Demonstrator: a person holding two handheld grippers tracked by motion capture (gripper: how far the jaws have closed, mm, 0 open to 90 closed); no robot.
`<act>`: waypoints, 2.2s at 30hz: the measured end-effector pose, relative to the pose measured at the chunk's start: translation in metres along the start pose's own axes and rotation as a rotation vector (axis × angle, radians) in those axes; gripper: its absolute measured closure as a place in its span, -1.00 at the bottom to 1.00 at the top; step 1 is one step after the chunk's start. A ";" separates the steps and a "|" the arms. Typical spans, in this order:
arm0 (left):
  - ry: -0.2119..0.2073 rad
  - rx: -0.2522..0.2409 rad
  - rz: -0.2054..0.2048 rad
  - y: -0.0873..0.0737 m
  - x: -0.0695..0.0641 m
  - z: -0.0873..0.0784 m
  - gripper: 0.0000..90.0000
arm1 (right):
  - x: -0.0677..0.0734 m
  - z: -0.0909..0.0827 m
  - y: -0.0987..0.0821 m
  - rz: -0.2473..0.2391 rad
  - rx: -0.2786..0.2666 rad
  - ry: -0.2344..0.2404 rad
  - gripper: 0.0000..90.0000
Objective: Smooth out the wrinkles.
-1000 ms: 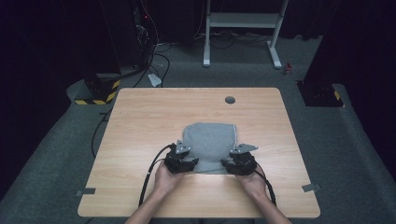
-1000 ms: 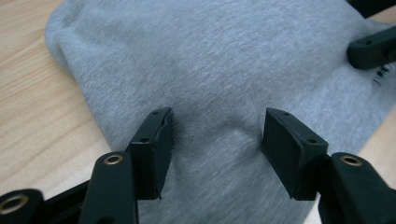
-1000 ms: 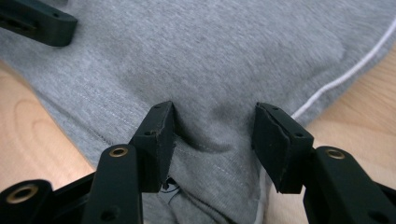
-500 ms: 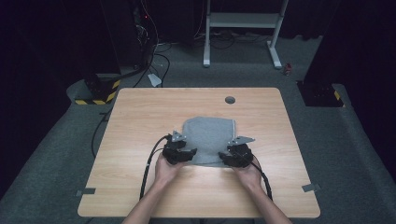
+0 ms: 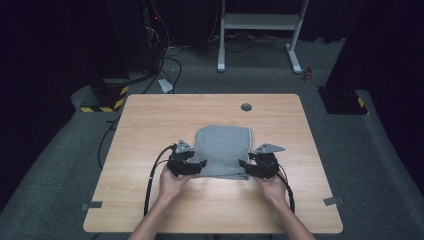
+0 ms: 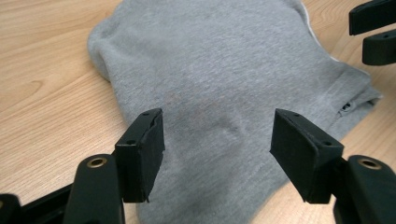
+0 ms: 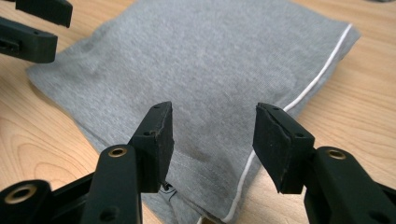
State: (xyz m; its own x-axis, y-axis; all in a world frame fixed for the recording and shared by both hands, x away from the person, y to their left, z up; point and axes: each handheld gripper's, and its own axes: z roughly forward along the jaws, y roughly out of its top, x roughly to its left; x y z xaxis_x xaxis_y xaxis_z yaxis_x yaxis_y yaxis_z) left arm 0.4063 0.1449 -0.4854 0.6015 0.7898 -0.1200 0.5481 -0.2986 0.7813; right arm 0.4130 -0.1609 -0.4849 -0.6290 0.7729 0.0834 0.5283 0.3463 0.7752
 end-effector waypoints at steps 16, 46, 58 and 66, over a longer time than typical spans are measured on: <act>-0.007 -0.070 -0.020 -0.008 0.008 -0.033 -0.26 | -0.006 -0.027 -0.005 0.026 -0.056 0.000 0.04; 0.010 -0.101 -0.042 -0.027 0.018 -0.069 -0.29 | -0.024 -0.070 -0.025 0.067 -0.130 -0.045 0.03; 0.016 -0.121 -0.058 -0.033 0.026 -0.081 -0.31 | -0.031 -0.080 -0.033 0.089 -0.140 -0.062 0.02; 0.031 -0.116 -0.074 -0.040 0.032 -0.084 -0.32 | -0.037 -0.084 -0.041 0.106 -0.135 -0.085 0.01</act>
State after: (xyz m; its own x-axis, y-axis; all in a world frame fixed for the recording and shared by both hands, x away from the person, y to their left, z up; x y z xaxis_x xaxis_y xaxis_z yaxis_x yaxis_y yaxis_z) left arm 0.3547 0.2276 -0.4692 0.5430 0.8240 -0.1621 0.5180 -0.1767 0.8369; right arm 0.3668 -0.2488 -0.4669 -0.5205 0.8453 0.1207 0.5044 0.1904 0.8422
